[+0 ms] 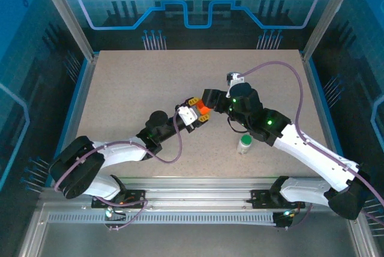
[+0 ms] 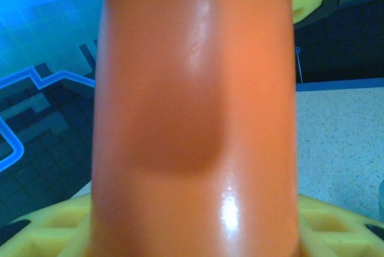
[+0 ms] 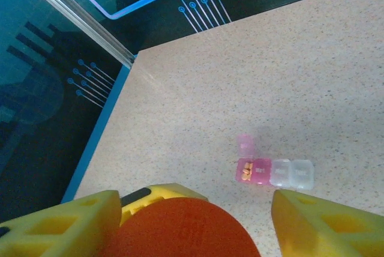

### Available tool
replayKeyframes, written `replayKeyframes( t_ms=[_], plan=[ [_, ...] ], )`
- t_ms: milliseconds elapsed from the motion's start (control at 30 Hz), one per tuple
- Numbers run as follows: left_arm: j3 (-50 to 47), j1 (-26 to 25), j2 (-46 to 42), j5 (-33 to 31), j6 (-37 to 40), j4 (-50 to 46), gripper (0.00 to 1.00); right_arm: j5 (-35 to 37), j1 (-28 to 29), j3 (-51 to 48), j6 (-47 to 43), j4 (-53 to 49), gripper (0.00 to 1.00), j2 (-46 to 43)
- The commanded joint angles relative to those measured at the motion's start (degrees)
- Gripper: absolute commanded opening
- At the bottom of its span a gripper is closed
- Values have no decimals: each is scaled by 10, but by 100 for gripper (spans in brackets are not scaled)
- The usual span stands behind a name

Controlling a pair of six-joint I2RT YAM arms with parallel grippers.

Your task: Sort the pills into containers

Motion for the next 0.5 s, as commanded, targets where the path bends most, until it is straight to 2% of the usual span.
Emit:
replayKeyframes(
  t_ms=[0,467],
  plan=[
    [-6,-3,9,0,3,57,0,19,5,13,-3,-28,71,0],
    [-11,-3,40,15,-10,70,0,4,-1,51,-63,-35,91,7]
  ],
)
